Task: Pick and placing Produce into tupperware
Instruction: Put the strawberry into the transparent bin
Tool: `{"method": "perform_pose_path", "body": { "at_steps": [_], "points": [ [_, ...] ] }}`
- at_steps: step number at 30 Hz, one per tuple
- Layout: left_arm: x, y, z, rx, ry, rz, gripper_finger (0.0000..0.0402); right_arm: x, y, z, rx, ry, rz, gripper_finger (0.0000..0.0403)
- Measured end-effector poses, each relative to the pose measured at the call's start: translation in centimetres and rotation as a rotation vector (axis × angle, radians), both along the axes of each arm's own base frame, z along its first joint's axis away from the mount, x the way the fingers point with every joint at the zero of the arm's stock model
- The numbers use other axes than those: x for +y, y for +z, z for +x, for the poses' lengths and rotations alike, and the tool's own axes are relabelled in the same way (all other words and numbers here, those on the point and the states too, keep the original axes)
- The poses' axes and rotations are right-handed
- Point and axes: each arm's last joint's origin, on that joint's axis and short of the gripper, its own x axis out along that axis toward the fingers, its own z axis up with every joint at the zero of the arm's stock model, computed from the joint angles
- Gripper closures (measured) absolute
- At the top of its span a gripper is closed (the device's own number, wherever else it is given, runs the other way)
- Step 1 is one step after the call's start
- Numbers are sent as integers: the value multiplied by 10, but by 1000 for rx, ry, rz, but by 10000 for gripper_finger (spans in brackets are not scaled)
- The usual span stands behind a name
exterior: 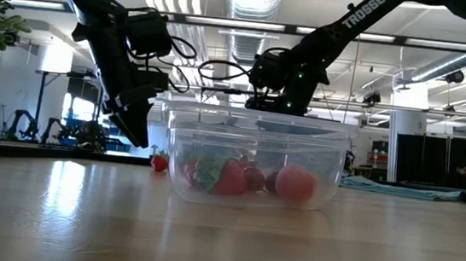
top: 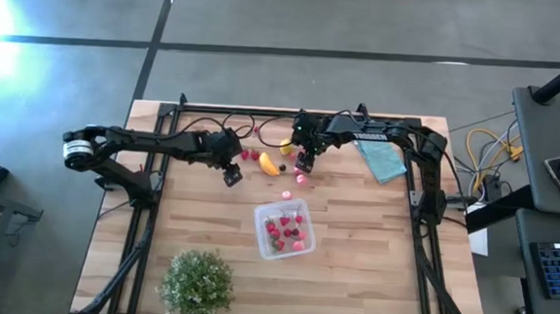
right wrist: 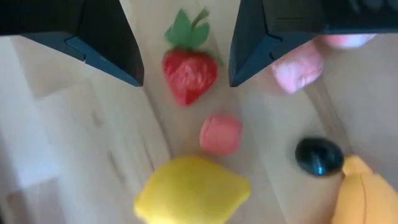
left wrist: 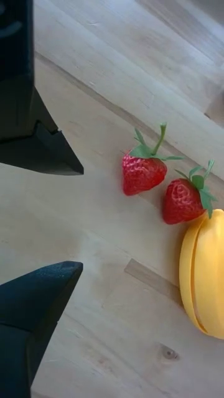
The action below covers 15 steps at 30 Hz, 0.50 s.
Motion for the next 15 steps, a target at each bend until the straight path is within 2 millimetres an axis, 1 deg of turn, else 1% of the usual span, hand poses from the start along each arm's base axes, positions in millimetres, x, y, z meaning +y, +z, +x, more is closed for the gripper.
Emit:
{"method": "perform_pose_path", "body": {
  "at_steps": [4,7,15],
  "points": [
    [0,0,0,0,1,0,178,-2,1,3,-35,45,-42,175],
    [0,0,0,-1,3,-1,178,-1,1,3,-24,58,-42,175],
    [0,0,0,1,8,4,178,2,-11,-5,26,114,-42,175]
  ]
}}
